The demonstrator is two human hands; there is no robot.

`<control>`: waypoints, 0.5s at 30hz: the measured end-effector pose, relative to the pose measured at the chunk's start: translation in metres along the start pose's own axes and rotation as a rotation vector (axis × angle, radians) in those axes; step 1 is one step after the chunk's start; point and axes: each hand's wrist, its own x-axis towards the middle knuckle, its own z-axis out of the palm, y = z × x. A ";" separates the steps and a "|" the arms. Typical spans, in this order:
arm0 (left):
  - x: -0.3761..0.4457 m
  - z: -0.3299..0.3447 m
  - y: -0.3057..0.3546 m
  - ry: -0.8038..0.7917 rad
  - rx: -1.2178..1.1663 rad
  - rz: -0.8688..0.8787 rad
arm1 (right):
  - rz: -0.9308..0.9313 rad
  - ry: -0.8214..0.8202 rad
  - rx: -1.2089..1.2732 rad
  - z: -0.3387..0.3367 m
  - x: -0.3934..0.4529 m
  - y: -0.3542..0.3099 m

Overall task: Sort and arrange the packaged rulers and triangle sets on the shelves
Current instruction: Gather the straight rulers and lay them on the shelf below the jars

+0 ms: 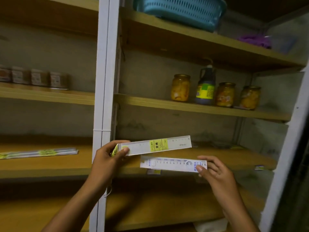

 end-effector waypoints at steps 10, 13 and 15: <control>0.098 0.049 -0.061 0.160 0.061 -0.008 | -0.075 -0.076 0.000 0.006 0.129 0.050; 0.131 0.057 -0.078 0.209 0.226 -0.061 | -0.084 -0.056 0.013 -0.003 0.168 0.060; 0.149 0.060 -0.089 0.179 0.294 -0.069 | -0.072 -0.024 0.031 -0.010 0.189 0.072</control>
